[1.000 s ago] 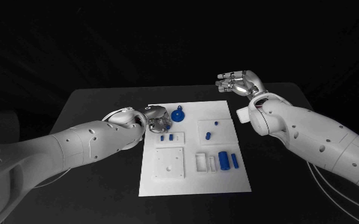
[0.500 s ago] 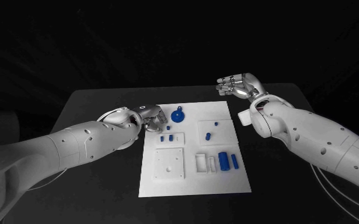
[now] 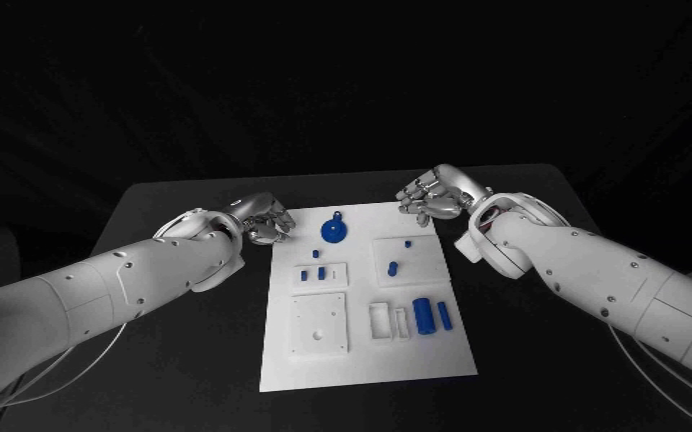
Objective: Assemble the parts on the task board
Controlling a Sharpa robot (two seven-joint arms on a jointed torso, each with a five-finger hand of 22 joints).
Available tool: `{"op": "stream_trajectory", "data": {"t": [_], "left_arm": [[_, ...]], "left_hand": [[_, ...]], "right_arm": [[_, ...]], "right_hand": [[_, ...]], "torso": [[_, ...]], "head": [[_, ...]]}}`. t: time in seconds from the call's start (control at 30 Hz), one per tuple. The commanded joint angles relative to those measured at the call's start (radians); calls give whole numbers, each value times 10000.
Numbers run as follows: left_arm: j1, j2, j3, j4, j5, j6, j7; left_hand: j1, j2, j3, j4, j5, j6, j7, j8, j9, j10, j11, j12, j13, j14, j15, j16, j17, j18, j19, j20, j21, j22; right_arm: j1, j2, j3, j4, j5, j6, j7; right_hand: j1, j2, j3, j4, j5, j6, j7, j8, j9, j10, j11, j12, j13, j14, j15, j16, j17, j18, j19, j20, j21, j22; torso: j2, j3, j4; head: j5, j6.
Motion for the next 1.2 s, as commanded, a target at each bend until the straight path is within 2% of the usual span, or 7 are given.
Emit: {"op": "stream_trajectory", "data": {"t": [0.03, 0.1, 0.17, 0.23, 0.47, 0.67, 1.2], "left_arm": [[99, -252, 90, 395, 4086, -228, 1130], [126, -435, 133, 699, 4681, -102, 1453], [147, -638, 175, 1093, 5171, 26, 1749], [159, -805, 201, 1458, 5502, 128, 1979], [175, -1227, 242, 2417, 6599, 214, 2508], [203, -1473, 280, 2853, 6891, 192, 2620], [219, -1582, 297, 2997, 7276, 126, 2680]], "left_hand": [[-185, 70, 122, 36, 3, 28, 32, -18, 8, -51, 60, -10, 0, -387, 170, -1197, -477, -300, -496, 125, -578, -301], [-190, 57, 147, 7, -19, 8, 50, -19, 7, -253, 131, -13, 0, -422, 280, -2022, -802, -342, -638, 208, -931, -567], [-260, 33, 234, 13, -71, -70, 74, -29, 3, -640, 288, -19, -4, -793, 572, -3241, -1269, -491, -1289, 477, -1620, -1054], [-313, 8, 321, 32, -121, -162, 106, -20, 6, -1026, 443, -3, -2, -791, 849, -4637, -1598, -538, -1666, 767, -2292, -1800], [-287, -47, -50, 156, -184, -261, 97, -11, 6, -1541, 626, 1, -8, -311, 1305, -7947, -1545, -414, -2060, 1306, -2251, -5040], [-200, 22, -424, 83, -123, -298, 99, -20, 2, -1596, 665, 2, -9, -448, 1368, -8004, -1575, -370, -1604, 1356, -2224, -7169], [-189, 150, -766, -34, -88, -259, 140, -22, 0, -1731, 712, 6, -8, -692, 1449, -8001, -1581, -355, -1171, 1418, -2168, -9579]], "right_arm": [[-92, -20, 0, 150, -3383, 858, -1032], [-138, -26, -1, 267, -4120, 1026, -1407], [-207, -46, -18, 430, -4883, 1190, -1836], [-293, -49, -39, 563, -5501, 1228, -2207], [-489, 23, -148, 726, -6762, 826, -2955], [-630, 128, -254, 720, -7350, 608, -3299], [-778, 379, -448, 426, -7629, 260, -3305]], "right_hand": [[-16, -110, 318, 21, -571, 68, -20, -19, 5, 84, -4, -35, 2, 234, -96, 475, 613, 179, -162, -7, 546, 524], [-38, -208, 694, 70, -857, 71, 2, -12, 6, 61, 11, -17, 9, 112, -84, 678, 961, 209, -337, 11, 831, 853], [-12, -360, 1080, 64, -1615, 36, -3, -19, -1, -117, 54, -35, 1, 50, -68, 760, 1161, 241, -453, 29, 993, 1070], [-86, -540, 1377, 144, -1696, 28, 11, -15, 0, -226, 84, -25, 5, 36, -50, 833, 1349, 245, -504, 47, 1132, 1276], [-89, -1026, 1889, 370, -2453, -35, -4, -17, -3, -621, 158, -27, 2, 111, -26, 1119, 1745, 281, -387, 81, 1288, 1596], [78, -1368, 1948, 816, -2661, -41, 4, -14, -1, -762, 186, -36, -1, 58, -4, 1543, 2122, 332, -255, 106, 1278, 1912], [222, -1469, 2862, 978, -2973, 144, -23, -14, 0, -489, 130, -33, -1, -52, -46, 2148, 2431, 390, -273, 66, 1441, 2906]], "torso": [[-30, -22, 9], [-43, -32, 9], [-53, -60, 26], [-72, -97, 53], [-110, -119, 101], [-117, -117, 96], [-79, -105, 71]], "head": [[-197, 61], [-224, 79], [-292, 135], [-354, 141], [-333, 118], [-185, 92], [-136, 53]]}}
